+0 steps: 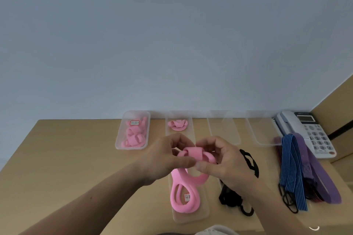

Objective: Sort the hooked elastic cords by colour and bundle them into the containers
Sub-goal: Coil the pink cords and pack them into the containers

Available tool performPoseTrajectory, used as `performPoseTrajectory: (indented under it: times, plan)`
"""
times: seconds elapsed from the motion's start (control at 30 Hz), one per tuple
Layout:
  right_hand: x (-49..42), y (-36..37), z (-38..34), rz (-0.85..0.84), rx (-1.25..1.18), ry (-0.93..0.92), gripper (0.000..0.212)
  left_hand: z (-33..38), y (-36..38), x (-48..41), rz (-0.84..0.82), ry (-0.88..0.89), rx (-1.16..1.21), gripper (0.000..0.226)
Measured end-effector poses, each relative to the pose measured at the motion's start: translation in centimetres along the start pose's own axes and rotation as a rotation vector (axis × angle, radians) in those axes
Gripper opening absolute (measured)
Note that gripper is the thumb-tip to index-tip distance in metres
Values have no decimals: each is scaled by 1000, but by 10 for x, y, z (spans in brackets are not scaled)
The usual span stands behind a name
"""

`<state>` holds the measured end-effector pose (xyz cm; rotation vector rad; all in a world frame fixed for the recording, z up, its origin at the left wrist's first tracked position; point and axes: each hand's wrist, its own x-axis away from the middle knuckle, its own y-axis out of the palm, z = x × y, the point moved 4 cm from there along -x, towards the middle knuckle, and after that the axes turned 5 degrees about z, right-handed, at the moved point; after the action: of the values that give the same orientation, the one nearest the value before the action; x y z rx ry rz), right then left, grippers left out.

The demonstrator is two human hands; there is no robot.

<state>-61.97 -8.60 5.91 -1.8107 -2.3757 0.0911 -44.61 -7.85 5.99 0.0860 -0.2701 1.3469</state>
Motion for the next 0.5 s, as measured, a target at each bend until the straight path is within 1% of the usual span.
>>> performPoseTrajectory:
  times: [0.1,0.23,0.33,0.4,0.5]
  plan:
    - [-2,-2,1,2,-24,14,45,2,3,2,-28,42,-23,27]
    - [-3,2,3,-10,-32,80,33,7,2,1,11,106,-61,27]
    - [-4,6,-1,1,-74,102,33,7,0,0,51,131,-59,28]
    - [-5,7,-3,11,-96,112,32,6,1,0,51,155,-43,28]
    - [-6,7,-6,-5,-122,117,36,6,3,0,36,214,-36,31]
